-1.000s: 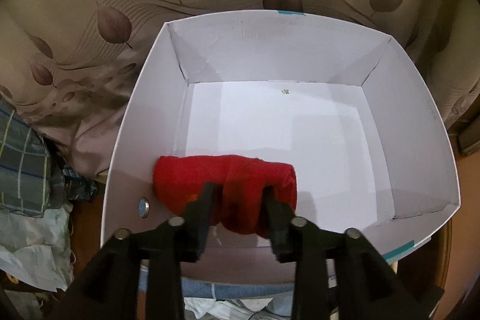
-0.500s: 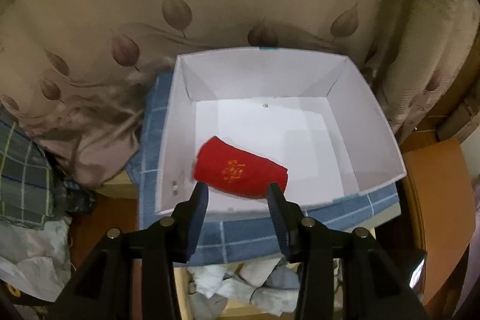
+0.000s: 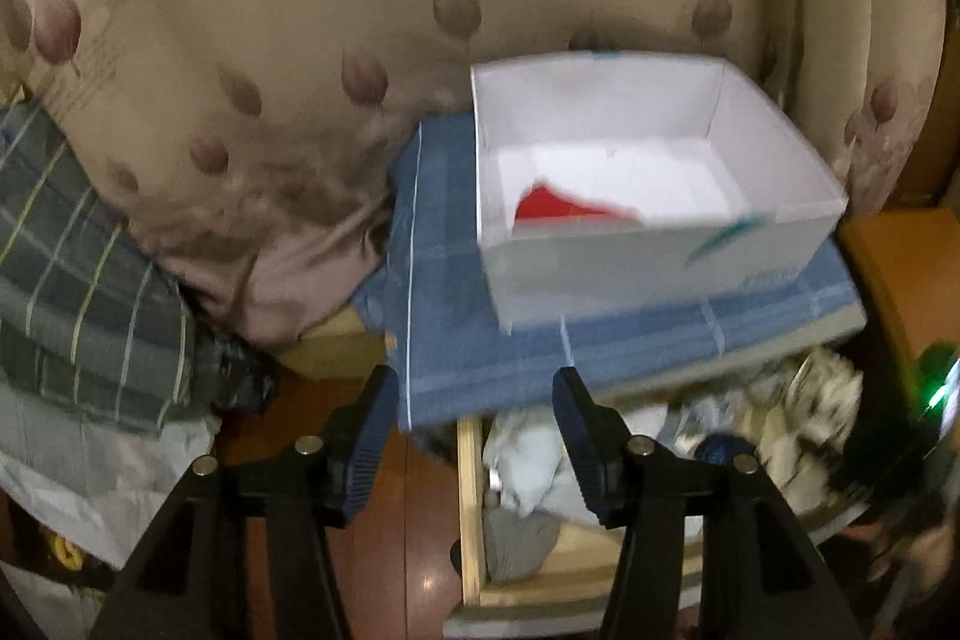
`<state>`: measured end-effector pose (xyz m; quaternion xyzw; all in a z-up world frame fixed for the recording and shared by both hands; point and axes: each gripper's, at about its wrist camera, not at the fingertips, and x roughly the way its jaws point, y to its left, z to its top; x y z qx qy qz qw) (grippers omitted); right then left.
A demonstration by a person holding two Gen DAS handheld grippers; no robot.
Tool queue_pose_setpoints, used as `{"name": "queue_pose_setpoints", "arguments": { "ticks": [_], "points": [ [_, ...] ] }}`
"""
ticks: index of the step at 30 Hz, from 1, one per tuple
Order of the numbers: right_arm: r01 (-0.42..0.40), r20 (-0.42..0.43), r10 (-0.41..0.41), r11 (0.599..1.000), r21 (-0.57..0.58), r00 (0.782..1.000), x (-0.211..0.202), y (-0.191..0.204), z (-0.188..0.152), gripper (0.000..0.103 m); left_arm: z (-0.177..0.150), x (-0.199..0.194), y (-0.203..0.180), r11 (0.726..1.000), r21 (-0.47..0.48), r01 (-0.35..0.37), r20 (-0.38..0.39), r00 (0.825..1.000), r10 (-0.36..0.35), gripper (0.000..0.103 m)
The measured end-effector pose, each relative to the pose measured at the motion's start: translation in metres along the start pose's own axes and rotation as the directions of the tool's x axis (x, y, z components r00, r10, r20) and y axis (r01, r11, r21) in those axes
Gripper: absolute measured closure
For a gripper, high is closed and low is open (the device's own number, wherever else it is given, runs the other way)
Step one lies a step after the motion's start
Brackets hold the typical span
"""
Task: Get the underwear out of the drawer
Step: 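Return left tool to the drawer while right tool lifts the white lace bra, then lower white lace bra into the white box and open right tool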
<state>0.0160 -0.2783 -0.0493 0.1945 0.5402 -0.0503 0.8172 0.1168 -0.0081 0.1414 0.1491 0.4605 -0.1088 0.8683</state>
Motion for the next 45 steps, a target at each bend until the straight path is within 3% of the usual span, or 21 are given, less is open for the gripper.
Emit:
{"name": "queue_pose_setpoints", "arguments": {
  "ticks": [5, 9, 17, 22, 28, 33, 45],
  "points": [
    [0.008, 0.028, -0.007, 0.999, -0.039, 1.000, -0.035, 0.001, 0.012, 0.043, -0.042, 0.028, -0.007, 0.999, -0.052, 0.014, -0.058, 0.998, -0.017, 0.048],
    [0.023, 0.079, -0.017, 0.997, -0.068, 0.997, -0.072, 0.006, 0.032, 0.043, -0.068, 0.041, -0.011, 0.996, -0.091, -0.007, -0.057, 0.998, 0.002, 0.048],
    [0.035, 0.239, -0.006, 0.992, -0.118, 0.971, -0.145, 0.037, 0.099, 0.043, -0.105, 0.071, -0.022, 0.992, -0.118, -0.050, -0.089, 0.995, 0.039, 0.048],
    [0.054, 0.294, -0.010, 0.988, -0.142, 0.956, -0.157, 0.064, 0.149, 0.043, -0.117, 0.091, -0.021, 0.985, -0.164, -0.042, -0.131, 0.991, 0.021, 0.048],
    [0.103, 0.290, -0.052, 0.981, -0.163, 0.956, -0.132, 0.091, 0.198, 0.043, -0.121, 0.103, -0.016, 0.981, -0.180, -0.073, -0.147, 0.988, 0.046, 0.048],
    [0.173, 0.195, -0.136, 0.966, -0.193, 0.971, -0.072, 0.103, 0.226, 0.043, -0.125, 0.111, -0.005, 0.968, -0.244, -0.054, -0.165, 0.986, 0.014, 0.048],
    [0.231, 0.073, -0.219, 0.942, -0.243, 0.973, 0.005, 0.106, 0.235, 0.040, -0.127, 0.116, -0.005, 0.964, -0.265, -0.013, -0.170, 0.985, -0.033, 0.048]
  ]
}}
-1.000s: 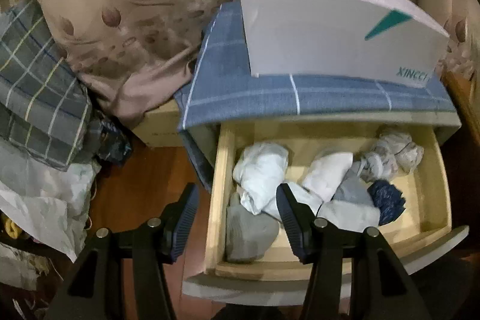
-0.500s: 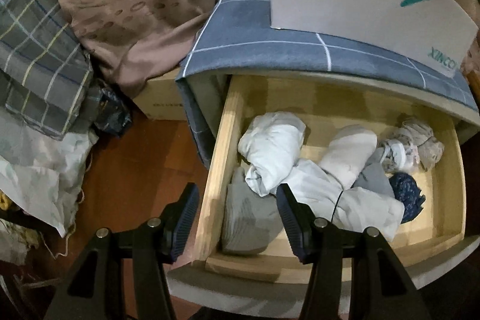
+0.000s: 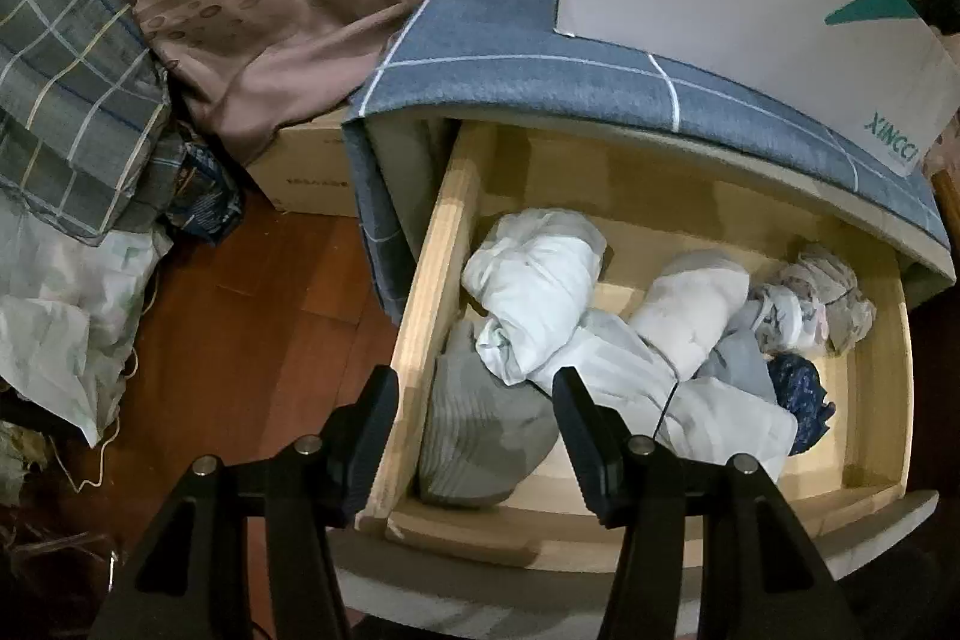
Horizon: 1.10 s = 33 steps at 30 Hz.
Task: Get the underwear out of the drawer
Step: 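Lower white lace bra into the white box and open right tool, then move right tool into the drawer and grasp navy patterned underwear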
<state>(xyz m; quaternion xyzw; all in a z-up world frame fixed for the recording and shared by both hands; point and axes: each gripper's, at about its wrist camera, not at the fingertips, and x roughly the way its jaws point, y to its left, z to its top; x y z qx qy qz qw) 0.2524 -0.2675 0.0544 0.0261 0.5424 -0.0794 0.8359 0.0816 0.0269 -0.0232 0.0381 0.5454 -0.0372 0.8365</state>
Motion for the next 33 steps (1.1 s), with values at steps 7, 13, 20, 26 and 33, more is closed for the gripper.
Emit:
{"name": "queue_pose_setpoints", "arguments": {
  "ticks": [7, 13, 20, 26, 33],
  "points": [
    [0.025, -0.036, -0.026, 0.999, -0.020, 0.999, 0.010, 0.007, -0.004, 0.035, 0.001, 0.001, -0.002, 1.000, -0.002, -0.003, 0.000, 1.000, 0.003, 0.048],
    [0.023, -0.010, -0.024, 0.999, -0.031, 1.000, -0.007, 0.011, -0.006, 0.033, 0.001, 0.003, -0.002, 1.000, -0.004, -0.006, -0.002, 1.000, 0.006, 0.048],
    [-0.061, 0.018, 0.063, 0.994, -0.088, 0.998, -0.058, 0.013, -0.037, 0.041, 0.001, 0.008, 0.001, 1.000, -0.016, 0.001, -0.030, 1.000, -0.002, 0.048],
    [-0.108, -0.029, 0.105, 0.983, -0.147, 0.994, -0.086, 0.011, -0.094, 0.044, 0.001, 0.009, 0.001, 1.000, -0.023, 0.004, -0.039, 0.999, -0.005, 0.048],
    [-0.182, -0.186, 0.155, 0.973, -0.140, 0.970, -0.044, 0.016, -0.172, 0.044, 0.001, 0.011, 0.002, 0.999, -0.037, 0.023, -0.050, 0.998, -0.025, 0.048]
  ]
}}
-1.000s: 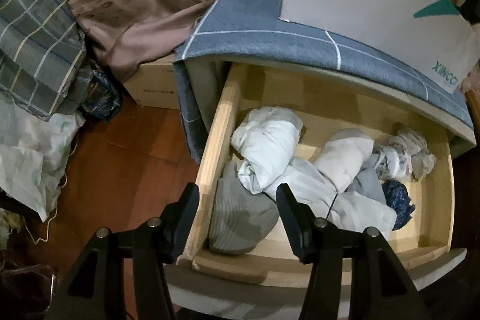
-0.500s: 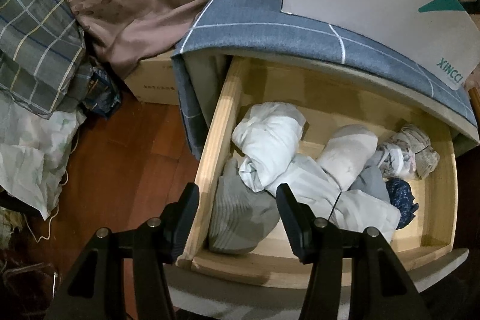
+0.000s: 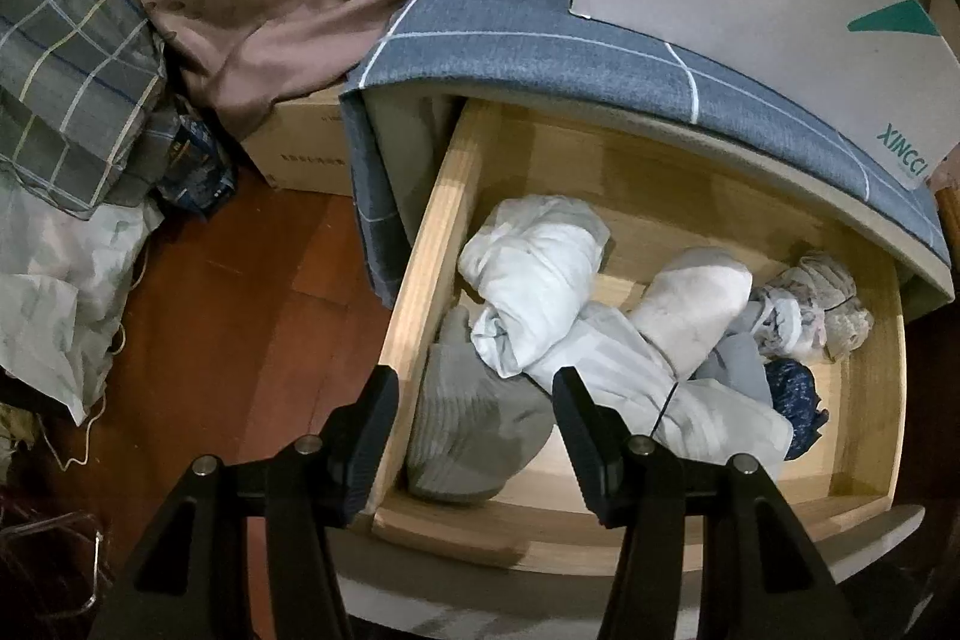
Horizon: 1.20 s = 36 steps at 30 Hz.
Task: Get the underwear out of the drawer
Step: 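Move right tool into the drawer and grasp navy patterned underwear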
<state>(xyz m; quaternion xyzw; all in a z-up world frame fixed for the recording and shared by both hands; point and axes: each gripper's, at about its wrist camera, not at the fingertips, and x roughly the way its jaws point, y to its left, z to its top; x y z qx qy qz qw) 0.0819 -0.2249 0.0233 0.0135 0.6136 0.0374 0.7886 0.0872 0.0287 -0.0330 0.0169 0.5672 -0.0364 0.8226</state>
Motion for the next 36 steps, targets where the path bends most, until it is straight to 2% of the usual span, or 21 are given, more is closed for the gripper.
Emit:
{"name": "queue_pose_setpoints", "arguments": {
  "ticks": [6, 13, 15, 19, 28, 33, 36],
  "points": [
    [-0.014, -0.144, 0.022, 0.998, 0.057, 0.989, 0.079, 0.006, -0.030, 0.044, 0.001, 0.000, 0.003, 1.000, -0.011, 0.013, -0.001, 1.000, -0.013, 0.048],
    [-0.001, -0.194, 0.032, 0.987, 0.158, 0.981, 0.131, -0.004, -0.031, 0.045, 0.001, 0.001, 0.005, 0.999, -0.023, 0.029, -0.012, 0.999, -0.030, 0.048],
    [0.008, -0.197, 0.029, 0.983, 0.183, 0.980, 0.141, -0.008, -0.029, 0.049, 0.001, 0.002, 0.006, 0.999, -0.026, 0.031, -0.013, 0.999, -0.031, 0.048],
    [0.000, -0.212, 0.048, 0.975, 0.222, 0.976, 0.158, -0.011, -0.028, 0.050, 0.001, 0.002, 0.006, 0.999, -0.029, 0.031, -0.015, 0.999, -0.032, 0.048],
    [0.033, -0.263, 0.017, 0.982, 0.187, 0.965, 0.179, -0.006, -0.040, 0.050, 0.001, 0.003, 0.004, 0.999, -0.030, 0.029, -0.022, 0.999, -0.029, 0.048],
    [0.077, -0.310, -0.019, 0.981, 0.178, 0.951, 0.187, -0.019, -0.052, 0.048, 0.001, 0.003, 0.003, 0.999, -0.026, 0.024, -0.020, 1.000, -0.024, 0.048],
    [0.109, -0.323, -0.047, 0.978, 0.178, 0.945, 0.187, -0.028, -0.057, 0.043, 0.001, 0.003, 0.004, 0.999, -0.027, 0.029, -0.020, 0.999, -0.030, 0.048]
  ]
}}
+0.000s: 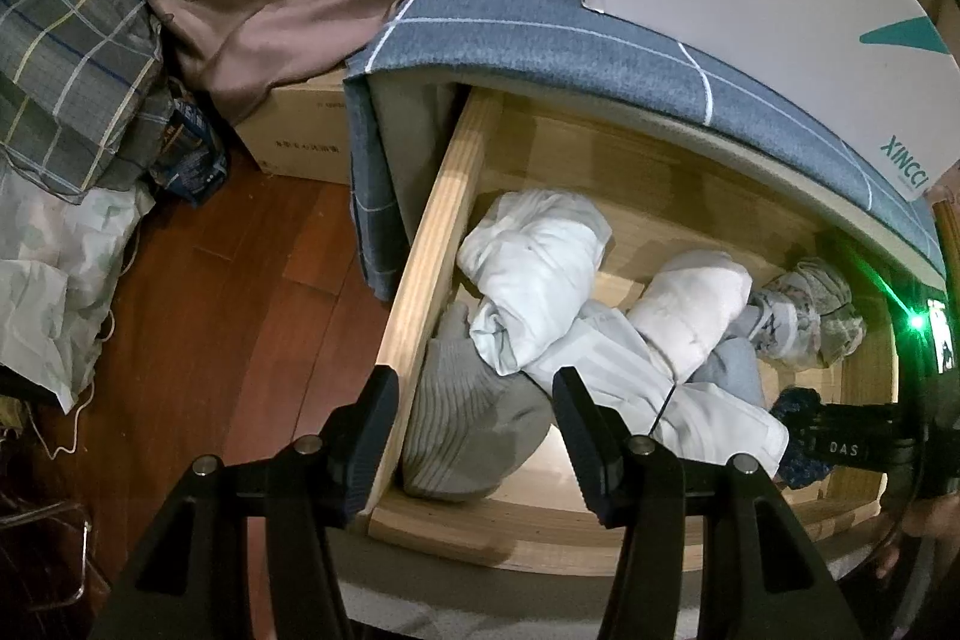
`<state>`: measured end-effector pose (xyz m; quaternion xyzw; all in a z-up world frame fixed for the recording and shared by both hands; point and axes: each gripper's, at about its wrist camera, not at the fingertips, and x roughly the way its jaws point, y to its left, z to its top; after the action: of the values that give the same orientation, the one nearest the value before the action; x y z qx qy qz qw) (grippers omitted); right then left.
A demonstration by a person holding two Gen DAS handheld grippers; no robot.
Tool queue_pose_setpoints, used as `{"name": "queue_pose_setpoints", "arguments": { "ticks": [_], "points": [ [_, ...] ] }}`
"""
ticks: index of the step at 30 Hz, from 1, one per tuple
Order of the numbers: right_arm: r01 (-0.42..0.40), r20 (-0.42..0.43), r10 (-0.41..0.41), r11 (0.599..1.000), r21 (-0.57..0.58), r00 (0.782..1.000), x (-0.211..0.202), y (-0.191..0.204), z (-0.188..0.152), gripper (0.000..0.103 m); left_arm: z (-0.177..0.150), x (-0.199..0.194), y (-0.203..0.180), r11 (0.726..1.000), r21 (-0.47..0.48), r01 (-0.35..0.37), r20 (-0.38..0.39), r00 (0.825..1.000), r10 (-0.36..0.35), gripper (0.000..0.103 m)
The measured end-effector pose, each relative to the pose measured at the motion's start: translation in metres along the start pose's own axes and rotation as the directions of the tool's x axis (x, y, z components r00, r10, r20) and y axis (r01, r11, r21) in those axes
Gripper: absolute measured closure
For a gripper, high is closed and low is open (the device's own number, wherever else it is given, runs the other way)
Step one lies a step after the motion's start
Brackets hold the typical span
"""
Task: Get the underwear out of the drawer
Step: 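Move right tool into the drawer and grasp navy patterned underwear, then lower left tool onto white rolled garment and close on it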
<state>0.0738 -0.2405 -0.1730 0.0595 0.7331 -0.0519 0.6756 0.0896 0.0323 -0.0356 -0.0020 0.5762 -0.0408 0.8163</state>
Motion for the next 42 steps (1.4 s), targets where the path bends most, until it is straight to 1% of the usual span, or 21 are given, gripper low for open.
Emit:
{"name": "queue_pose_setpoints", "arguments": {
  "ticks": [4, 9, 12, 13, 14, 16, 17, 21, 23, 24, 26, 27, 28, 29, 31, 32, 34, 40, 41, 42],
  "points": [
    [-0.002, -0.024, 0.002, 1.000, 0.013, 1.000, 0.007, -0.014, -0.008, 0.039, 0.000, 0.000, 0.001, 1.000, 0.001, 0.003, -0.004, 1.000, -0.003, 0.048],
    [-0.004, -0.034, 0.004, 1.000, 0.005, 0.999, 0.015, -0.020, -0.017, 0.039, 0.000, 0.001, 0.001, 1.000, 0.003, -0.002, -0.007, 1.000, 0.002, 0.048],
    [-0.013, -0.031, 0.013, 1.000, -0.001, 0.999, 0.015, -0.005, -0.021, 0.036, 0.000, 0.002, 0.001, 1.000, -0.001, 0.001, -0.010, 1.000, -0.001, 0.048],
    [-0.015, -0.032, 0.015, 1.000, 0.000, 0.999, 0.015, 0.007, -0.025, 0.031, 0.000, 0.002, 0.001, 1.000, -0.002, 0.001, -0.011, 1.000, -0.001, 0.048],
    [-0.021, -0.033, 0.021, 1.000, -0.003, 0.999, 0.015, 0.008, -0.025, 0.029, 0.000, 0.002, 0.002, 1.000, -0.003, 0.001, -0.013, 1.000, -0.001, 0.048],
    [-0.021, -0.037, 0.020, 1.000, -0.013, 0.999, 0.016, 0.011, -0.024, 0.027, 0.001, 0.001, 0.002, 1.000, -0.001, 0.001, -0.012, 1.000, -0.001, 0.048],
    [-0.016, -0.040, 0.016, 1.000, -0.021, 0.999, 0.017, 0.017, -0.017, 0.027, 0.001, 0.002, 0.002, 1.000, -0.001, -0.001, -0.013, 1.000, 0.001, 0.048],
    [0.019, -0.083, -0.025, 0.997, -0.071, 0.996, 0.026, 0.031, -0.009, 0.027, 0.001, 0.003, 0.002, 1.000, 0.001, -0.002, -0.018, 1.000, 0.002, 0.048],
    [0.025, -0.094, -0.033, 0.996, -0.080, 0.995, 0.032, 0.037, -0.005, 0.027, 0.001, 0.003, 0.002, 1.000, -0.002, 0.001, -0.018, 1.000, -0.001, 0.048],
    [0.028, -0.107, -0.038, 0.996, -0.087, 0.994, 0.035, 0.039, -0.005, 0.029, 0.002, 0.004, 0.003, 1.000, -0.005, 0.002, -0.021, 1.000, -0.002, 0.048],
    [0.023, -0.127, -0.033, 0.996, -0.083, 0.991, 0.042, 0.044, -0.007, 0.036, 0.002, 0.005, 0.003, 1.000, -0.004, 0.007, -0.030, 1.000, -0.007, 0.048],
    [0.005, -0.137, -0.015, 0.997, -0.071, 0.991, 0.044, 0.043, -0.008, 0.038, 0.002, 0.006, 0.003, 1.000, 0.001, 0.008, -0.037, 0.999, -0.008, 0.048],
    [-0.008, -0.139, 0.000, 0.998, -0.061, 0.990, 0.051, 0.047, -0.007, 0.042, 0.002, 0.007, 0.002, 1.000, 0.003, 0.008, -0.040, 0.999, -0.008, 0.048],
    [-0.014, -0.141, 0.005, 0.998, -0.059, 0.990, 0.052, 0.045, -0.008, 0.044, 0.002, 0.007, 0.002, 1.000, 0.004, 0.008, -0.042, 0.999, -0.007, 0.048],
    [-0.013, -0.139, 0.002, 0.997, -0.076, 0.990, 0.055, 0.047, -0.013, 0.054, 0.002, 0.007, 0.002, 1.000, 0.004, 0.009, -0.044, 0.999, -0.009, 0.048],
    [-0.014, -0.142, 0.002, 0.997, -0.081, 0.990, 0.056, 0.049, -0.016, 0.060, 0.001, 0.007, 0.002, 1.000, 0.003, 0.008, -0.044, 0.999, -0.008, 0.048],
    [-0.013, -0.154, 0.000, 0.996, -0.084, 0.988, 0.057, 0.049, -0.020, 0.066, 0.001, 0.008, 0.001, 1.000, 0.007, 0.003, -0.046, 0.999, -0.002, 0.048],
    [0.030, -0.147, -0.038, 0.998, -0.063, 0.988, 0.066, 0.040, -0.030, 0.070, 0.001, 0.011, -0.002, 1.000, 0.015, -0.012, -0.062, 0.998, 0.013, 0.048],
    [0.040, -0.145, -0.048, 0.998, -0.055, 0.988, 0.067, 0.037, -0.031, 0.074, 0.001, 0.011, -0.003, 1.000, 0.016, -0.014, -0.065, 0.998, 0.015, 0.048],
    [0.032, -0.139, -0.040, 0.998, -0.056, 0.989, 0.068, 0.037, -0.032, 0.074, 0.001, 0.011, -0.003, 1.000, 0.018, -0.016, -0.066, 0.998, 0.017, 0.048]
  ]
}}
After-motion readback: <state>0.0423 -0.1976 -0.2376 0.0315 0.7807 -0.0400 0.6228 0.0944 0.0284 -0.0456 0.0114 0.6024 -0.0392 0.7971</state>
